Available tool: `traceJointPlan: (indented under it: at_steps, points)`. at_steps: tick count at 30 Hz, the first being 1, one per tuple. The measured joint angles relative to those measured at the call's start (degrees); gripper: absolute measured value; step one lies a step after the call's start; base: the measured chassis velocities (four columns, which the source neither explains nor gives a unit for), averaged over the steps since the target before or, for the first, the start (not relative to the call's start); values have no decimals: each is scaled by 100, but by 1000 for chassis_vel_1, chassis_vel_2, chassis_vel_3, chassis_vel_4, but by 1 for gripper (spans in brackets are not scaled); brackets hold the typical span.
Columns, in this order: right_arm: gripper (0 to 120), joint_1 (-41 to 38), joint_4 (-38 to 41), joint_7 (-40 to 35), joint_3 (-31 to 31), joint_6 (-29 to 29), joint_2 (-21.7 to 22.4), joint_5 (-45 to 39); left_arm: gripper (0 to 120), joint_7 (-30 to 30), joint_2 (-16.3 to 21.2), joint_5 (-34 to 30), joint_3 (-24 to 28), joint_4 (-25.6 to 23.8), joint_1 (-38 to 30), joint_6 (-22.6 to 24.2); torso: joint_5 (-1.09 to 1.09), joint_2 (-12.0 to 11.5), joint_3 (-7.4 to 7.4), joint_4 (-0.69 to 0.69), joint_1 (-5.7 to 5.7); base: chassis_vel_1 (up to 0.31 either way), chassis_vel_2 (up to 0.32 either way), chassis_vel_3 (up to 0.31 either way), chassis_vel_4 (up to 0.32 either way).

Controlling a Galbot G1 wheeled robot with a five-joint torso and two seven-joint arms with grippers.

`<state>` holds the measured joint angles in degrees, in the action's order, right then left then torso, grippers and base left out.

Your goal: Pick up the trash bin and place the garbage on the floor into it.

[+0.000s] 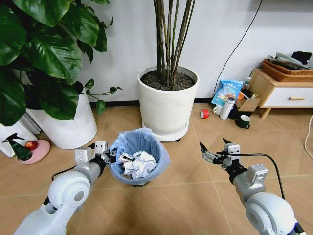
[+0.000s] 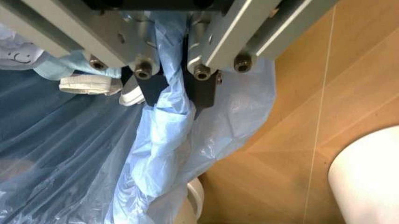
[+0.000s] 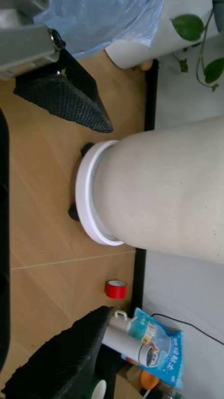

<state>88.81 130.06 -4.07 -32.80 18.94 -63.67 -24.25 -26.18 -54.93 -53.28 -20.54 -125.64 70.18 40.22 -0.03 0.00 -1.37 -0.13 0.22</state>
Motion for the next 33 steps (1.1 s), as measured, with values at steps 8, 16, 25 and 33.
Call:
traceJointPlan:
  at_steps: [8,16,25,33]
  points:
    - [100,17,5,8,8,-12,17,14,0,-7,11,6,-15,-5,16,-3,0,0,0,1,0,203,-93,-198,112]
    - [100,12,5,9,14,-12,20,14,0,-9,13,7,-16,-5,15,-5,-2,0,0,0,-1,200,-108,-205,102]
    - [100,8,5,9,18,-12,22,14,0,-10,17,8,-16,-6,13,-5,-2,0,0,0,0,208,-93,-197,106]
    - [100,5,4,8,20,-12,22,11,0,-9,17,6,-15,-5,12,-4,0,0,0,0,0,194,-103,-202,97]
